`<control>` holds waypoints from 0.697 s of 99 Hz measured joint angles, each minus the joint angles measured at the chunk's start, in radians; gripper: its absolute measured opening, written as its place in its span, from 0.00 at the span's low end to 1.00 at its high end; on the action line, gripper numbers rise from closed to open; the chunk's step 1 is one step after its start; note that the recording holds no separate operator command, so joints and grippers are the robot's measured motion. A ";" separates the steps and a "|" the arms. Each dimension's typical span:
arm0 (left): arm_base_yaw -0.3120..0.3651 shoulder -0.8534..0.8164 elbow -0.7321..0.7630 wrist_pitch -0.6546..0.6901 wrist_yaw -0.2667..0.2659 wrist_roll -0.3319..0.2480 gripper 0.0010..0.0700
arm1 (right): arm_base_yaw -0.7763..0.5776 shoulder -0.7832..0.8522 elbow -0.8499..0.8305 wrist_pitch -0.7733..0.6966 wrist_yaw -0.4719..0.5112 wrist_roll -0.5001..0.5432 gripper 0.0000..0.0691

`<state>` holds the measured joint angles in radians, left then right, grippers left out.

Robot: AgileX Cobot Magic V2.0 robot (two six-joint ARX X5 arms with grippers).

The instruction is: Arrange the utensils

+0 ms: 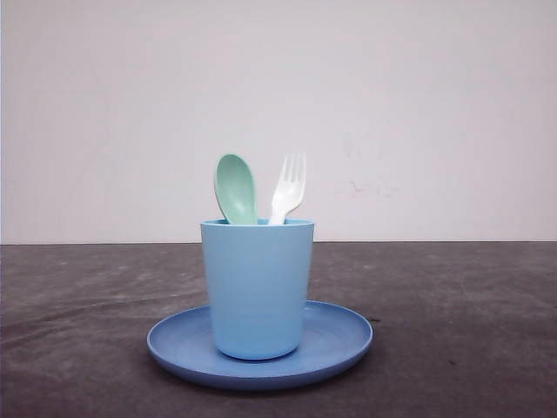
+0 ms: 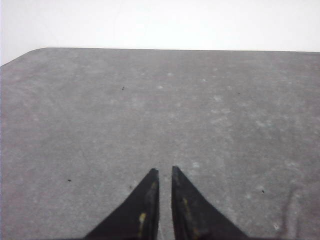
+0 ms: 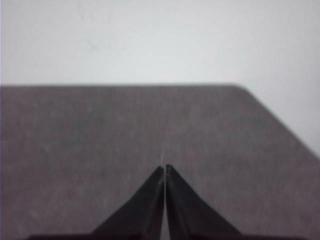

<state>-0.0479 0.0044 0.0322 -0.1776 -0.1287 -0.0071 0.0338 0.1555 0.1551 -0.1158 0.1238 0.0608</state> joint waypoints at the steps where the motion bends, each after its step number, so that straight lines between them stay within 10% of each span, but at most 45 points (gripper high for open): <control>1: 0.000 0.000 0.000 0.000 0.000 0.000 0.01 | -0.002 -0.012 -0.013 0.000 0.000 0.000 0.00; 69: 0.000 0.000 0.000 0.000 0.000 0.000 0.01 | -0.003 -0.149 -0.140 -0.044 -0.001 -0.009 0.00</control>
